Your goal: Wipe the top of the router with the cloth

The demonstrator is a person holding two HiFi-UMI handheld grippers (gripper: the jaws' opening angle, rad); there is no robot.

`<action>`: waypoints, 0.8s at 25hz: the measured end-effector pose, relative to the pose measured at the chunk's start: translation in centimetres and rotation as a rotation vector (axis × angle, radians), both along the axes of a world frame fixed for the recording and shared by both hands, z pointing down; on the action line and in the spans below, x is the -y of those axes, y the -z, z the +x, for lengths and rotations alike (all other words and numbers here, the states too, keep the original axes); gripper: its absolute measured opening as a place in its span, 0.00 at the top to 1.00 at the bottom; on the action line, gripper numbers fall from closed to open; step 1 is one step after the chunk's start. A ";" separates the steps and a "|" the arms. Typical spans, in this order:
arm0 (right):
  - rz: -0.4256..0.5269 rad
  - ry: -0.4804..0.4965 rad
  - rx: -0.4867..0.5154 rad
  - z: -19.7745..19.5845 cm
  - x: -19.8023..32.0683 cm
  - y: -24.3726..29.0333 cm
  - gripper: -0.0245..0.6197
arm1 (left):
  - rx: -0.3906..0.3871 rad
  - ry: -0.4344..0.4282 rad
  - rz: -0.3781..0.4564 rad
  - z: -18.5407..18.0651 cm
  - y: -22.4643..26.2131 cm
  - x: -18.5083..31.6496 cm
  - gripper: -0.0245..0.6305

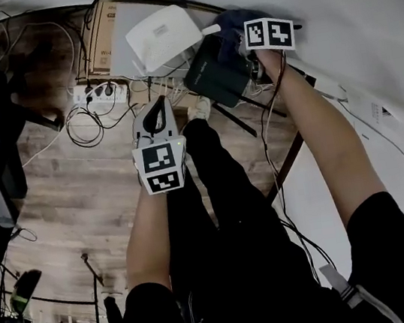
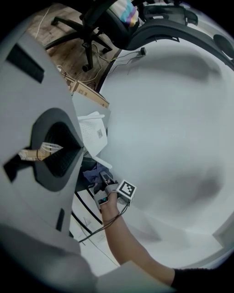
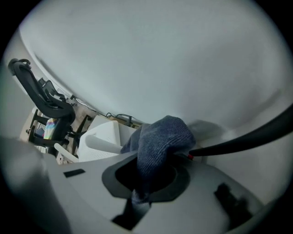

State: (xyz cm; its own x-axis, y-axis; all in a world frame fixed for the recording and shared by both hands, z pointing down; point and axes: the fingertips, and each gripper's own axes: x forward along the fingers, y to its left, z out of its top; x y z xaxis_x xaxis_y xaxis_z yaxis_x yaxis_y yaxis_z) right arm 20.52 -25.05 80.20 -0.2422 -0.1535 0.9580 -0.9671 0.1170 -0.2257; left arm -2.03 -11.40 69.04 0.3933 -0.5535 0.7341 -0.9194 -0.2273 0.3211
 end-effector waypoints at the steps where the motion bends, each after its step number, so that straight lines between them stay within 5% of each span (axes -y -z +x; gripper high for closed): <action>1: -0.004 0.004 -0.018 0.3 -0.2 -0.3 0.89 | 0.004 -0.003 -0.002 -0.1 0.0 -0.1 0.95; 10: 0.014 0.062 -0.146 3.3 -0.8 -1.4 0.89 | 0.017 -0.046 -0.003 0.2 -0.4 -0.7 0.95; 20: -0.229 0.227 -0.466 7.2 -3.3 -1.8 0.89 | 0.015 -0.081 -0.008 1.2 0.0 -2.0 0.95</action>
